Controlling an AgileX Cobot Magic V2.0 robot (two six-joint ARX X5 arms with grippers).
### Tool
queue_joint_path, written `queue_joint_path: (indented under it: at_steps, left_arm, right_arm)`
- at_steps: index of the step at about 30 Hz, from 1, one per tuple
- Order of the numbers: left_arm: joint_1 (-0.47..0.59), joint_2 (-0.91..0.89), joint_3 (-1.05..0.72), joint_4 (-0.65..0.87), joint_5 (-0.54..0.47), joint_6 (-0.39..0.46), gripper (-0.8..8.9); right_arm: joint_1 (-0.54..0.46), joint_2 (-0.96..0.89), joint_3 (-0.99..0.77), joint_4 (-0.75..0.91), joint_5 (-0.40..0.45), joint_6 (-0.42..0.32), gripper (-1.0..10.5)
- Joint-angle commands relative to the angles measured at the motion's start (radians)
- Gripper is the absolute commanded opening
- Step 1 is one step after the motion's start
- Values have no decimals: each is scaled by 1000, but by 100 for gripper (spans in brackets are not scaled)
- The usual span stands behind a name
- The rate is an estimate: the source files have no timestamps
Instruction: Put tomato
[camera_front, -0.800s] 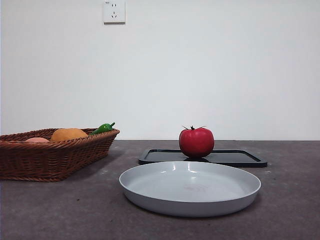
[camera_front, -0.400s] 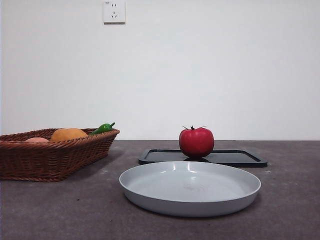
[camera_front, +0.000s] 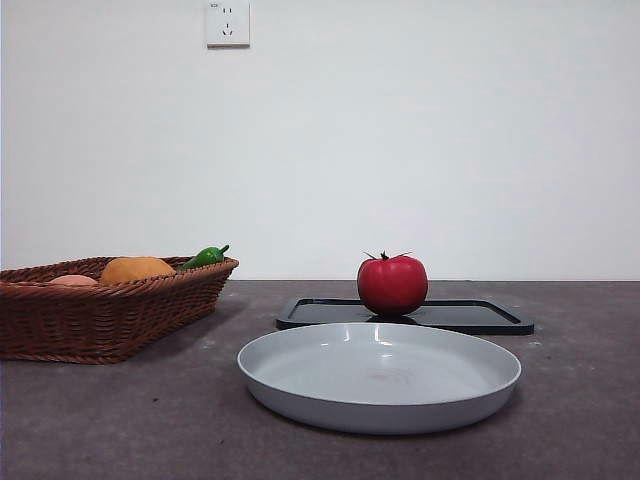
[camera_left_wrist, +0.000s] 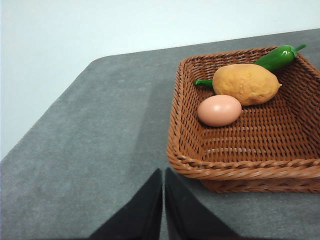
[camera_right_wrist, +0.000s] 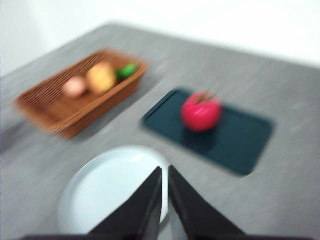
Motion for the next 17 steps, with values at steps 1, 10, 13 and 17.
queue_joint_path:
  at_steps: [1,10,13,17]
  left_arm:
    - [3,-1,-20,-6,-4,-3,7]
    - [3,-2,-20,-6,-4,-3,7]
    - [3,-2,-20,-6,-4,-3,7]
    - [3,-2,-20,-6,-4,-3,7]
  right_arm:
    - [-59,-65,-108,120,2,18,7]
    - [-186,-285,-460,413,90,21,7]
    - [-195,-343,-543,463,140,26,7]
    - [-198,-401,-622,475,200,26,7]
